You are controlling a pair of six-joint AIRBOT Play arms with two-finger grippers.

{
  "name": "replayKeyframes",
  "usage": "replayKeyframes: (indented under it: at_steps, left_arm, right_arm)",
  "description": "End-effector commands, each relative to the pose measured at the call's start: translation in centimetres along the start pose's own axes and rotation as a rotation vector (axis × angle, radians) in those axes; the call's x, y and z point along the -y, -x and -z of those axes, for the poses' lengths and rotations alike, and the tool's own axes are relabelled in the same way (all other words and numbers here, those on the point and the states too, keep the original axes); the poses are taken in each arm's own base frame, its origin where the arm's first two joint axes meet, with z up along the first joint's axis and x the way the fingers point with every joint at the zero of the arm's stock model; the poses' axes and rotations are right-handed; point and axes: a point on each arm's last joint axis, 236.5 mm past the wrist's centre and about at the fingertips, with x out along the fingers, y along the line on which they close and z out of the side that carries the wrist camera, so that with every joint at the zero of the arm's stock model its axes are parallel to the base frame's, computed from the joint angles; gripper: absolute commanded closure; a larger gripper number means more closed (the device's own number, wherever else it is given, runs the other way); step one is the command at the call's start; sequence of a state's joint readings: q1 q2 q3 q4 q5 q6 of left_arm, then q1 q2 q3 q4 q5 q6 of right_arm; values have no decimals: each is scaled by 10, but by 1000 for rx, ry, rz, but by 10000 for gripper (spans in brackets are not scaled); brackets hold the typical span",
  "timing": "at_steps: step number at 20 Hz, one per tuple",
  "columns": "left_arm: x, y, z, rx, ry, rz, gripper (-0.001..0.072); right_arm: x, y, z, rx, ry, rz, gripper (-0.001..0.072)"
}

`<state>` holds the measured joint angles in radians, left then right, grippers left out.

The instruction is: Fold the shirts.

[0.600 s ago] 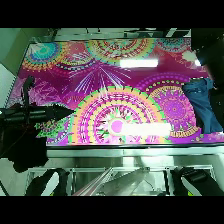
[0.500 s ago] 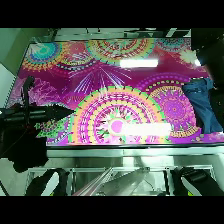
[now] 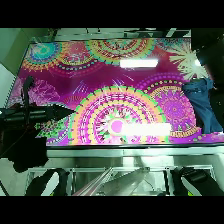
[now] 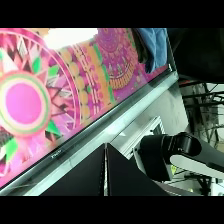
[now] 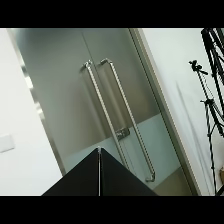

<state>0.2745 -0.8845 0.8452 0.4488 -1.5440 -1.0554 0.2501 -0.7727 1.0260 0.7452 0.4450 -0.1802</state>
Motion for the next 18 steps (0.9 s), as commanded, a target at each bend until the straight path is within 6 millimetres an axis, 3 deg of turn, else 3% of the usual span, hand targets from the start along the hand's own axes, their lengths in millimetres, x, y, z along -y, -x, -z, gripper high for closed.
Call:
replayKeyframes:
  at_steps: [1,6,14,18]
  left_arm:
    - [0,0,0,1,0,-1,695]
    - [-1,0,-2,10,0,-6,695]
    - [-19,3,-34,144,0,-82,695]
    - [-21,4,-37,156,0,-88,695]
  right_arm:
    - [0,0,0,0,0,-1,693]
    - [0,0,0,0,0,-1,693]
    - [0,0,0,0,0,-1,693]
    - [0,0,0,0,0,-1,693]
